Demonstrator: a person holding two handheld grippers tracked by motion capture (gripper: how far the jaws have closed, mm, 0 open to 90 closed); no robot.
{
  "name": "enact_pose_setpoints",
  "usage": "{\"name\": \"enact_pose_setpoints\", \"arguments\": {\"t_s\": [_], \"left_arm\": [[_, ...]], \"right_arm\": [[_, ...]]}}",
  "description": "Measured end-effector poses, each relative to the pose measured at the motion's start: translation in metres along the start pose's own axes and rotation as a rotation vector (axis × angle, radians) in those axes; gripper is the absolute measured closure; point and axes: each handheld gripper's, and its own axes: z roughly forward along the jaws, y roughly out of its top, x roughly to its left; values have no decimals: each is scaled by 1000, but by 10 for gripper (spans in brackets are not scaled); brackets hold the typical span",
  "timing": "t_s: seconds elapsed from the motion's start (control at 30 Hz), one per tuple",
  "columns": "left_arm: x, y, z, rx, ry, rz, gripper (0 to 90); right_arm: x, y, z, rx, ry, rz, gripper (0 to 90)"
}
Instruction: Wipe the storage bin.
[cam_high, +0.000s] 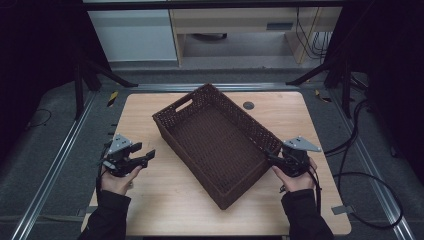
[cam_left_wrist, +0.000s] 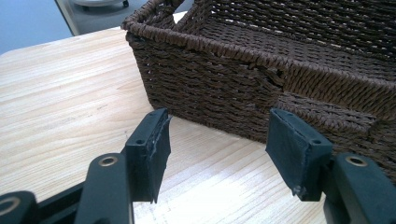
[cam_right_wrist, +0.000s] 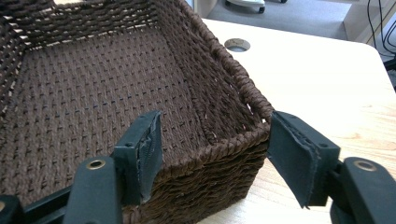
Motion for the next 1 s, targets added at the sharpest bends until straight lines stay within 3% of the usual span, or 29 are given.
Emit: {"name": "enact_pose_setpoints", "arguments": {"t_s": [0.2,0.3,0.63,0.8,0.93,1.0], "left_arm": [[0,0,0,-2,6,3,376],[1,0,0,-9,8,1,370],[1,0,2,-6,10,2,358],[2,0,1,-5,12,4,356],[2,0,0,-11,14,5,355],[3,1,1,-10,15,6,354]], "right_arm": [[8,0,-1,-10,23,-4,313],[9,-1,4,0,-6,-38,331],[-11,1,15,-17,3,-16,334],[-6,2,6,-52,34,9,282],[2,-2,10,-8,34,-12,255],[1,-2,13,-16,32,-18,271]]}}
